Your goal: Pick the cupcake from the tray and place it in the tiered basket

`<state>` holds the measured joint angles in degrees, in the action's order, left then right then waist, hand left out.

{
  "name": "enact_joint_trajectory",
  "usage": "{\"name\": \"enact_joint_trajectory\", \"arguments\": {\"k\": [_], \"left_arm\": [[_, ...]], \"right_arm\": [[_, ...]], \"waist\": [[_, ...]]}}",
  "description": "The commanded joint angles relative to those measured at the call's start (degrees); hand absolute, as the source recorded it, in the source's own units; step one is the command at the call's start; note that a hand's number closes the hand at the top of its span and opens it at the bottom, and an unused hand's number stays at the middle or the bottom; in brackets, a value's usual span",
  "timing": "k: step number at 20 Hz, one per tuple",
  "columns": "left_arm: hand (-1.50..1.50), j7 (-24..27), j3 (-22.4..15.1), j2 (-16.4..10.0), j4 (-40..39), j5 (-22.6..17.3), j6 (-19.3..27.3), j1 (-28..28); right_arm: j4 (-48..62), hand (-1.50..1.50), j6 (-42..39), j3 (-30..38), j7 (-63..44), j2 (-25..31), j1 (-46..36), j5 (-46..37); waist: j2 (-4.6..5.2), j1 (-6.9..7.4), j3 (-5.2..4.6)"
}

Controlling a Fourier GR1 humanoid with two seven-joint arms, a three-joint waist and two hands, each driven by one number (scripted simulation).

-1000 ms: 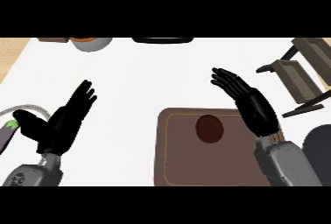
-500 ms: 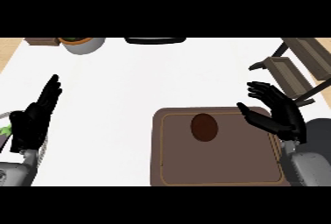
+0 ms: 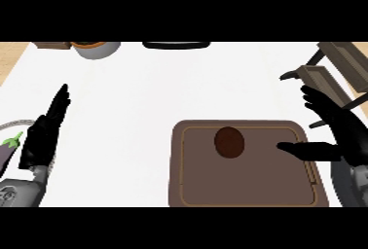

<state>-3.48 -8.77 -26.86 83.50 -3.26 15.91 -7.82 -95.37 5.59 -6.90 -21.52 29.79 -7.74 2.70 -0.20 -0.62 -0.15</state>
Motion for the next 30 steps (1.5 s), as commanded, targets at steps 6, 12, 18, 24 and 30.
{"name": "enact_joint_trajectory", "arguments": {"k": [6, 12, 18, 24, 30], "left_arm": [[0.00, -1.3, -0.7, 1.4, 2.4, 1.1, -0.1, 0.4], [0.00, 2.3, 2.7, 1.8, -4.9, 0.4, -4.0, -2.7], [0.00, -0.4, 3.0, 3.2, -4.0, 2.9, -2.4, -3.5], [0.00, 0.5, 2.3, 3.6, 1.2, 4.2, -2.6, 0.8], [0.00, -2.2, 3.0, 5.5, 1.6, 5.4, -3.0, -0.5]], "right_arm": [[-5.4, -1.50, -16.8, -7.4, -22.8, 9.2, -13.1, 1.1], [0.2, -1.50, -16.0, -11.9, -36.5, -0.5, -23.8, -2.9], [3.2, -1.50, -20.3, -12.0, -41.5, -2.7, -24.0, -1.0], [6.1, -1.50, -21.3, -16.0, -44.6, -4.6, -25.7, -3.2], [1.7, -1.50, -21.9, -16.5, -45.7, -6.0, -21.8, -5.8]], "waist": [[0.15, 1.75, 0.07], [0.30, 1.21, 0.09], [0.19, 0.72, 0.12], [0.07, 1.11, 0.13], [0.03, 0.59, 0.14]]}}
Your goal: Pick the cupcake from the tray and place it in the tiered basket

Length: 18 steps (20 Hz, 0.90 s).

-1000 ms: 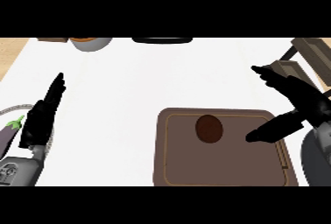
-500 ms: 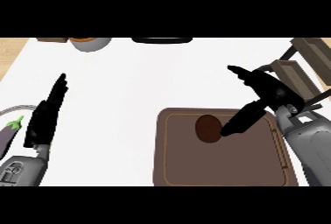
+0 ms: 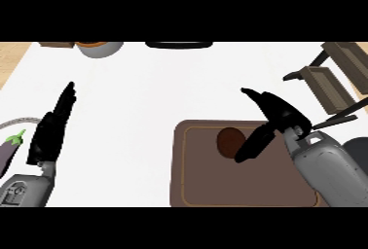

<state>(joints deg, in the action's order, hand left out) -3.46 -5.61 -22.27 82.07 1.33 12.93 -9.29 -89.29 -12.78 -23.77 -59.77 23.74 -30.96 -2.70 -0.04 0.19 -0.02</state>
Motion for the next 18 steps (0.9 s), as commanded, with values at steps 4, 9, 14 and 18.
{"name": "enact_joint_trajectory", "arguments": {"k": [4, 9, 14, 18], "left_arm": [[0.00, 2.9, 2.4, 0.3, 2.2, -0.4, -2.3, 4.9], [0.00, -0.1, 1.9, 2.0, 0.6, 2.2, -1.4, 1.4], [0.00, -0.1, 2.7, 2.4, 0.1, 2.6, -3.1, 0.3], [0.00, -2.6, 4.9, 0.3, 3.5, 2.2, -5.2, 1.0]], "right_arm": [[1.3, -1.50, -2.9, -1.4, -3.9, -2.9, -0.2, -4.6], [-6.2, -1.50, -6.2, -1.4, -6.5, 0.8, 2.7, -6.2], [-1.3, -1.50, -5.4, -2.8, -3.7, -2.8, 1.5, -11.8], [-1.0, -1.50, -5.1, -3.0, -2.2, -4.1, 4.3, -14.5]], "waist": [[0.01, 0.24, -0.01], [-0.05, -0.37, -0.01], [0.04, -0.07, 0.00], [-0.02, 0.02, 0.01]]}}
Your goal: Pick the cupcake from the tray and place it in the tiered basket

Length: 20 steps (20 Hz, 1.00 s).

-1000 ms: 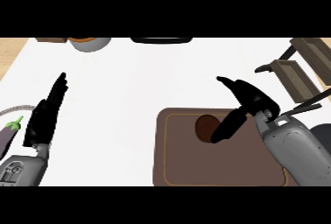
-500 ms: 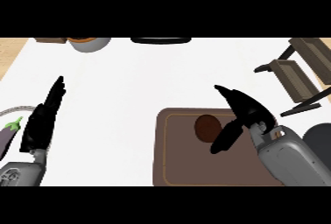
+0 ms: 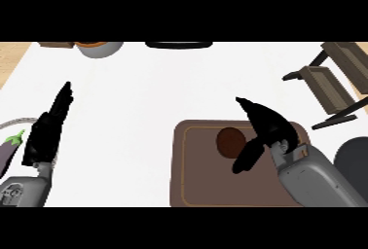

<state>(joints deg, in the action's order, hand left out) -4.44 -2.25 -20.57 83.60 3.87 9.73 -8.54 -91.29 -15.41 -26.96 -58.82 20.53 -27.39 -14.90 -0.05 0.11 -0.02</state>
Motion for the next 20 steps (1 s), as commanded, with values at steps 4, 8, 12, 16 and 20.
{"name": "enact_joint_trajectory", "arguments": {"k": [4, 8, 12, 16, 20], "left_arm": [[0.00, 1.9, 1.7, 0.9, -0.1, 1.7, 0.1, 1.2], [0.00, 1.4, 1.1, 2.7, -2.2, 2.7, -0.2, -1.1], [0.00, 0.8, 2.7, 2.6, -1.1, 2.4, -1.6, -0.9], [0.00, -0.7, 1.9, 3.2, 3.1, 3.9, -1.9, 1.8], [0.00, -1.8, 4.1, 3.1, 0.3, 3.9, -3.4, -1.5]], "right_arm": [[-1.4, -1.50, 0.1, -2.3, -4.8, -3.9, 5.5, -5.5], [2.4, -1.50, -3.7, 0.4, -6.7, -6.0, 1.9, -4.3], [2.1, -1.50, -3.9, 0.3, -6.4, -8.4, 3.1, -7.0], [10.5, -1.50, -5.2, 4.9, 1.0, -8.1, 0.7, -7.5], [7.5, -1.50, -4.4, 2.8, -1.2, -12.4, 4.1, -10.9]], "waist": [[-0.02, -0.12, 0.01], [0.05, -0.05, 0.00], [0.02, -0.07, 0.00], [0.05, 0.27, 0.02], [0.03, -0.05, 0.01]]}}
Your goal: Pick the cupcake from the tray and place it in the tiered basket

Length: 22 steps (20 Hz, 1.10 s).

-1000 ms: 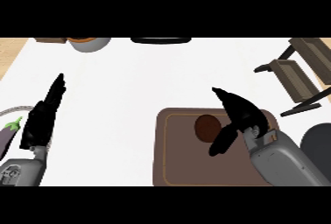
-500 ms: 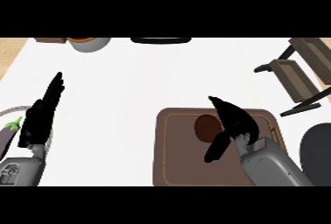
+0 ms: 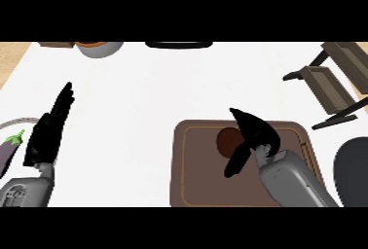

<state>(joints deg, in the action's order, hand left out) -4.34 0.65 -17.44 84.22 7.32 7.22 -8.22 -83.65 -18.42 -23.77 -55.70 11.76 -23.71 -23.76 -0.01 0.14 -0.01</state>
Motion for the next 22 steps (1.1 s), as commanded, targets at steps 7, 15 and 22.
{"name": "enact_joint_trajectory", "arguments": {"k": [7, 15, 22], "left_arm": [[0.00, 0.1, 2.3, 0.6, 3.1, -0.5, -3.7, 3.1], [0.00, 0.0, 3.0, 0.8, 0.3, 0.7, -2.8, -0.1], [0.00, 2.6, 5.5, 0.1, -2.2, 0.9, -4.8, -0.4]], "right_arm": [[10.5, -1.50, -0.4, 2.3, 3.0, -6.8, -0.7, -5.2], [12.4, 1.50, -9.1, -3.2, 10.3, -4.0, -3.1, -6.5], [4.5, 1.50, -5.8, 2.9, 5.0, -9.3, 1.7, -6.2]], "waist": [[0.00, 0.22, 0.01], [0.04, 0.58, 0.02], [-0.04, -0.19, 0.00]]}}
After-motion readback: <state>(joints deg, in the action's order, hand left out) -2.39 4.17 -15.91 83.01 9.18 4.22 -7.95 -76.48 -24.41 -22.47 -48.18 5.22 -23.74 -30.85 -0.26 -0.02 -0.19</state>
